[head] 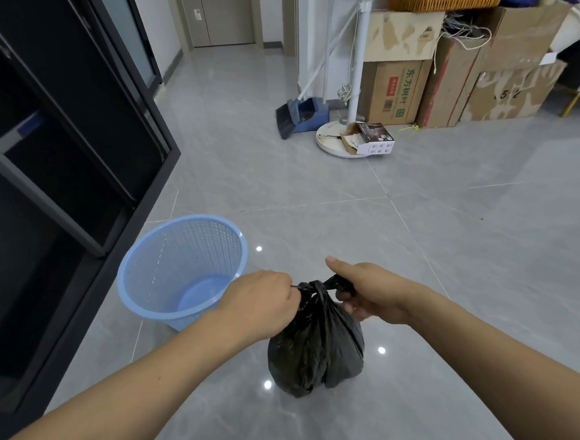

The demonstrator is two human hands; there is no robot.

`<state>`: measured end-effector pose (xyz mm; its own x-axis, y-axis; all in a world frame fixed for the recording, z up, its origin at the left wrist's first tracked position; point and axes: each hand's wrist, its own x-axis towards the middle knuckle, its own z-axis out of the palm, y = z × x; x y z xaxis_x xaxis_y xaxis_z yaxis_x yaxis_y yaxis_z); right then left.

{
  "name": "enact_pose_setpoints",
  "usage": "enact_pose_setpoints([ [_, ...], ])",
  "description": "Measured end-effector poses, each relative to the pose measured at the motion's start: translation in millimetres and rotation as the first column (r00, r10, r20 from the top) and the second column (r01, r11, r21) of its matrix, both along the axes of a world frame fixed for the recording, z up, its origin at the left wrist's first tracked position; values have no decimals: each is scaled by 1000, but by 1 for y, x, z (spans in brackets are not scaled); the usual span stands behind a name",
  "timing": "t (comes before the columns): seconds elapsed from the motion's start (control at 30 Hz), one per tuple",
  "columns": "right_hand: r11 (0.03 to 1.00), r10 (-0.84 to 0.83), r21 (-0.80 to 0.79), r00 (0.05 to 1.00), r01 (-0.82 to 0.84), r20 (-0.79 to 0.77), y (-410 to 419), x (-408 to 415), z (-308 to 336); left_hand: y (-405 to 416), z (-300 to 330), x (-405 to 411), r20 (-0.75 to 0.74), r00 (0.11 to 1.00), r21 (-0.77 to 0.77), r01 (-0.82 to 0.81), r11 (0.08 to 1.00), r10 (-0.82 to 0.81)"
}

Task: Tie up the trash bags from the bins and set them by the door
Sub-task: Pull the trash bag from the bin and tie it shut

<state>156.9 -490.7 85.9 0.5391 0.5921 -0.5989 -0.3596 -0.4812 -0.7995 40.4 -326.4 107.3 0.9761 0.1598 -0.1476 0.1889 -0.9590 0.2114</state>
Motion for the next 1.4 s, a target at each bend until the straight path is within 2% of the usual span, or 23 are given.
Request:
enact_pose_setpoints([
  [0.07, 991, -83, 103, 993, 91, -78, 0, 3, 2, -8, -2, -1, 35, 999, -7, 12, 1000, -12],
  [0.13, 953, -248, 149, 962, 263, -110, 1, 8, -1, -16, -4, -3, 20, 998, -37, 66, 997, -65],
  [0.2, 913, -367, 144, 923, 381, -113, 2, 11, -7, -24, -8, -6, -51, 988, -84, 139, 987, -144],
  [0.27, 901, -416, 101, 907, 421, -67, 1, 15, -16, -28, -13, -11, -169, 967, -206, 153, 966, -189],
  [0.4, 883, -466, -21, 881, 468, 79, -13, 30, -33, -11, -21, -21, -428, 880, -457, -14, 889, -207],
  [0.5, 872, -465, -101, 874, 479, 138, -29, 34, -49, 12, -27, -27, -538, 822, -451, -92, 888, -189],
  [0.53, 881, -433, -126, 885, 456, 174, -31, 33, -54, 18, -31, -29, -561, 811, -415, -104, 904, -165],
  [0.6, 916, -267, -198, 898, 349, 351, -29, 28, -59, 26, -42, -31, -589, 801, -345, -131, 929, -106],
  [0.67, 941, -56, -258, 854, 218, 517, -25, 23, -56, 28, -54, -33, -559, 828, -298, -151, 943, -44],
  [0.73, 941, 163, -332, 778, 63, 607, -24, 20, -52, 29, -62, -34, -485, 874, -309, -197, 931, 24],
  [0.83, 812, 510, -574, 602, -101, 615, -24, 17, -45, 25, -67, -29, -496, 864, -478, -354, 804, 86],
  [0.9, 743, 621, -642, 549, -187, 559, -24, 12, -41, 18, -73, -27, -524, 849, -515, -382, 767, 71],
  [0.93, 712, 675, -660, 496, -241, 547, -22, 8, -39, 13, -77, -27, -528, 847, -502, -364, 784, 55],
  [1.0, 605, 795, -731, 289, -316, 533, -19, 1, -40, 3, -87, -29, -527, 848, -453, -337, 825, 57],
  [1.07, 498, 862, -816, 58, -295, 504, -15, -6, -44, -2, -95, -28, -511, 852, -442, -373, 815, 113],
  [1.13, 468, 864, -850, -77, -241, 498, -11, -11, -49, -5, -97, -26, -493, 859, -479, -402, 780, 140],
  [1.17, 473, 860, -851, -90, -230, 502, -8, -13, -51, -6, -96, -24, -467, 873, -482, -383, 788, 138],
  [1.27, 554, 826, -795, 42, -249, 563, -6, -14, -49, -5, -87, -19, -336, 932, -433, -280, 857, 135],
  [1.4, 632, 771, -722, 140, -280, 621, -12, -3, -43, 5, -73, -19, -204, 973, -484, -193, 854, 105],
])
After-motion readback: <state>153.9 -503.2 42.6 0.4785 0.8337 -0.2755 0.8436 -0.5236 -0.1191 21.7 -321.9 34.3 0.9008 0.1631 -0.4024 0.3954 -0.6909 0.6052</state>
